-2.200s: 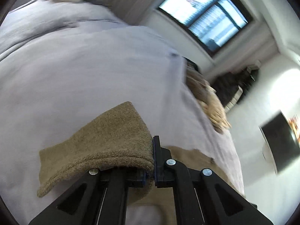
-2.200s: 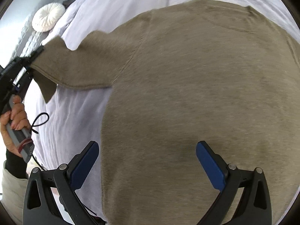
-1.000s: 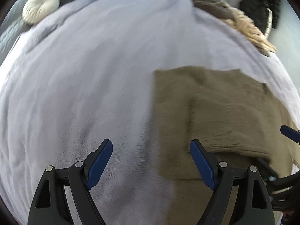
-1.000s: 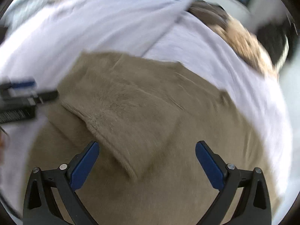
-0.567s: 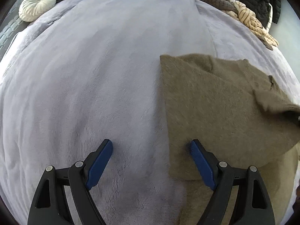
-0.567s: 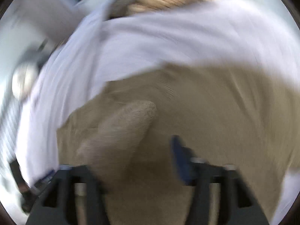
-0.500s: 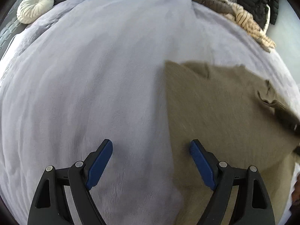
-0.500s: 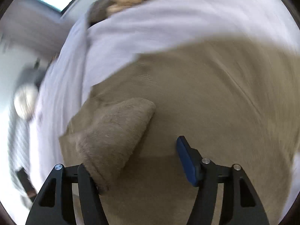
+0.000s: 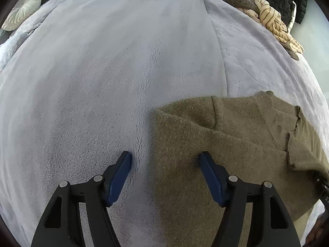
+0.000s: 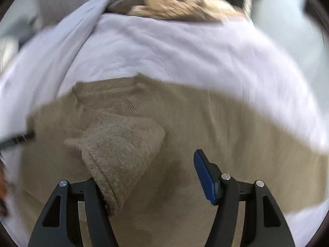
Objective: Fold small clothes
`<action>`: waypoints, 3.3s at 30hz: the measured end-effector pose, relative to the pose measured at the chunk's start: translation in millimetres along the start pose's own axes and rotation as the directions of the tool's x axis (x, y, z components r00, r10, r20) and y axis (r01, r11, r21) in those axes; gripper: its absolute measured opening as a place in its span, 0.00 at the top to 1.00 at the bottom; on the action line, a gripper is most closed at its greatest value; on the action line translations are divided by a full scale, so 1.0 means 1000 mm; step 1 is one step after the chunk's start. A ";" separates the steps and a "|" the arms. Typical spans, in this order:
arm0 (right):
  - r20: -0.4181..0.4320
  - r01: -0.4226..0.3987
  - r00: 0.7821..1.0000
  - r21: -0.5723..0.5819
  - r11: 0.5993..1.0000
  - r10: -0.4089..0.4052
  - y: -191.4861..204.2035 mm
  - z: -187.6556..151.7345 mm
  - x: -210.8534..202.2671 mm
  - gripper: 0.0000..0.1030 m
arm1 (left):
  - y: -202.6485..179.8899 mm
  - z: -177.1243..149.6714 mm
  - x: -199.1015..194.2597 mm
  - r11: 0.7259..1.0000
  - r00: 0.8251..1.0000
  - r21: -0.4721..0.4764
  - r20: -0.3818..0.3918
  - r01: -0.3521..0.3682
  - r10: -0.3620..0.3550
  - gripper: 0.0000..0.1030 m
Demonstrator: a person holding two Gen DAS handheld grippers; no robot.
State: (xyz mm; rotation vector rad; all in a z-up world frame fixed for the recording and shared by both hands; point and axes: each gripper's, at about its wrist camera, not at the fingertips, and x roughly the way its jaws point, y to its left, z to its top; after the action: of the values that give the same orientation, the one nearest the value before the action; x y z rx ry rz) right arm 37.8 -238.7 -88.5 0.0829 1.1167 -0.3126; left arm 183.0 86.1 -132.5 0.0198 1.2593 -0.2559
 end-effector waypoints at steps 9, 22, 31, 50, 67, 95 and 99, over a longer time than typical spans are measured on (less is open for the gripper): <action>0.131 -0.334 0.932 0.676 0.657 0.338 -0.125 -0.014 0.027 0.30 | 0.001 -0.001 0.002 1.000 1.000 0.010 0.008 0.005 -0.005 0.32; 0.137 -0.627 0.474 0.746 0.225 0.870 0.010 -0.065 0.047 0.27 | 0.013 0.014 -0.001 0.996 0.996 0.003 -0.011 0.087 -0.087 0.67; 0.126 -0.604 0.391 0.783 0.151 0.912 0.123 -0.056 0.082 0.93 | 0.043 0.009 -0.023 0.975 0.975 -0.045 0.043 0.220 -0.218 0.92; 0.044 -0.436 0.806 0.718 0.542 0.590 -0.044 -0.066 0.017 0.28 | 0.075 -0.001 -0.016 0.979 0.983 -0.097 0.045 0.180 -0.176 0.92; 0.001 -0.287 0.947 0.445 0.848 0.321 -0.073 0.033 0.026 0.87 | 0.024 -0.007 -0.014 1.000 0.997 -0.018 0.072 0.000 0.001 0.92; -0.014 -0.442 0.847 0.536 0.719 0.531 -0.056 -0.057 -0.008 0.14 | 0.016 -0.089 -0.034 0.945 0.963 0.190 0.026 -0.267 0.267 0.01; -0.021 -0.445 0.844 0.532 0.720 0.536 -0.053 -0.062 -0.012 0.14 | 0.037 -0.083 -0.039 0.951 0.958 0.124 0.004 -0.283 0.285 0.01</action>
State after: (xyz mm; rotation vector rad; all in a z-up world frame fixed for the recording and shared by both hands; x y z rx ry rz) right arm -36.2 -273.5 -99.9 0.8923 1.1138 -0.1084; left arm 102.0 142.1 -125.7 0.3086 1.2357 -0.0834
